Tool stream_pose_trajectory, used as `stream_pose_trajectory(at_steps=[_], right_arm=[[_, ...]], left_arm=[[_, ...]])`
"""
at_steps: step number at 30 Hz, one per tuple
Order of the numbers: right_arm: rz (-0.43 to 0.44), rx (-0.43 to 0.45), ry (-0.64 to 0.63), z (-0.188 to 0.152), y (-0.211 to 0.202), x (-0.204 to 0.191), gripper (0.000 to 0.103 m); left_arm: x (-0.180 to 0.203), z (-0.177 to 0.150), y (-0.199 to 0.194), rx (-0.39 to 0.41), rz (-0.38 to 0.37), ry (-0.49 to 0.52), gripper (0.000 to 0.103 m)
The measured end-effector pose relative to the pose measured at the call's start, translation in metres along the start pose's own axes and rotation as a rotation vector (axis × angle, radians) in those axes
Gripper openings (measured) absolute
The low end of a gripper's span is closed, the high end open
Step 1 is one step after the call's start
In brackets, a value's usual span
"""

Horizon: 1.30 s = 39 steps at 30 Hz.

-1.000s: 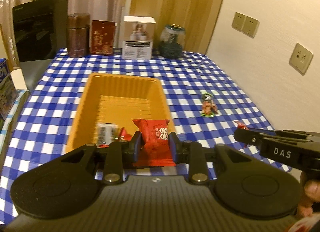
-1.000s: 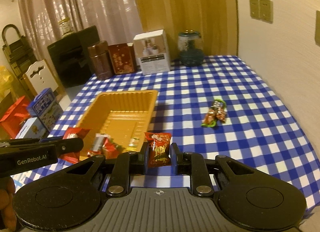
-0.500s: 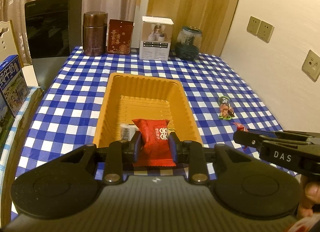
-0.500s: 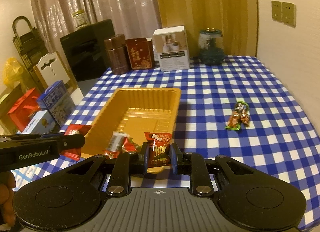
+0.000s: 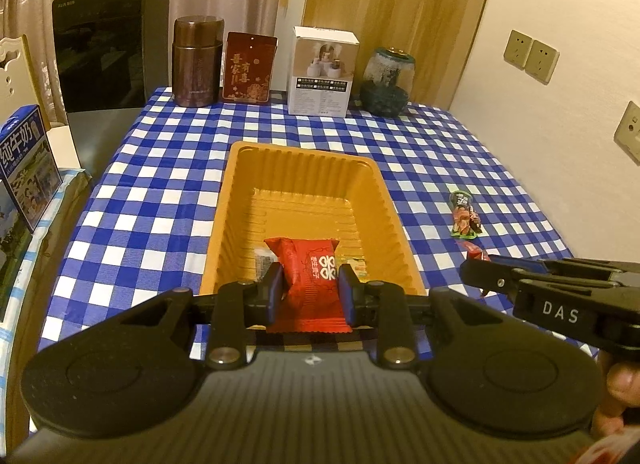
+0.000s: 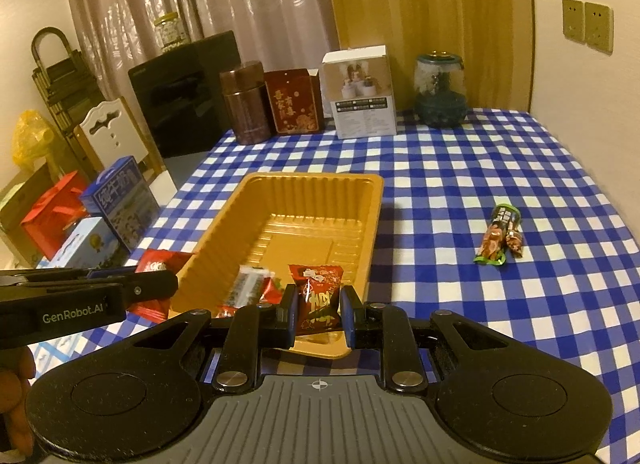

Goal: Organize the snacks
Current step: 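Lower both tools into the tray and open them to release the snacks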

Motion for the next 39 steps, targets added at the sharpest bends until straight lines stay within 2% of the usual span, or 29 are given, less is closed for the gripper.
stream_pose_trajectory(at_steps=[14, 26, 28, 29, 39], right_arm=[[0.002, -0.021, 0.013, 0.002, 0.026, 0.001, 0.023], [0.003, -0.039, 0.048, 0.010, 0.054, 0.009, 0.023], [0.003, -0.042, 0.052, 0.011, 0.058, 0.010, 0.023], [0.003, -0.044, 0.054, 0.011, 0.060, 0.011, 0.023], [0.005, -0.061, 0.081, 0.006, 0.068, 0.019, 0.023]], left_arm=[[-0.011, 0.005, 0.024, -0.018, -0.007, -0.002, 0.026], [-0.019, 0.013, 0.063, -0.045, -0.010, 0.033, 0.026], [-0.018, 0.012, 0.070, -0.042, -0.001, 0.051, 0.033], [-0.019, 0.012, 0.074, -0.050, 0.004, 0.059, 0.048], [-0.035, 0.006, 0.062, -0.042, 0.020, 0.036, 0.048]])
Point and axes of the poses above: each gripper's, at about its wrist camera, not at the fingertips, and y roughly the way its jaws point, x to its right, z to its top, the point moved 2 cm from there along y, roughly the way its jaws point, and after that the axes turned 1 degree about -z, right-handed, at the moved point
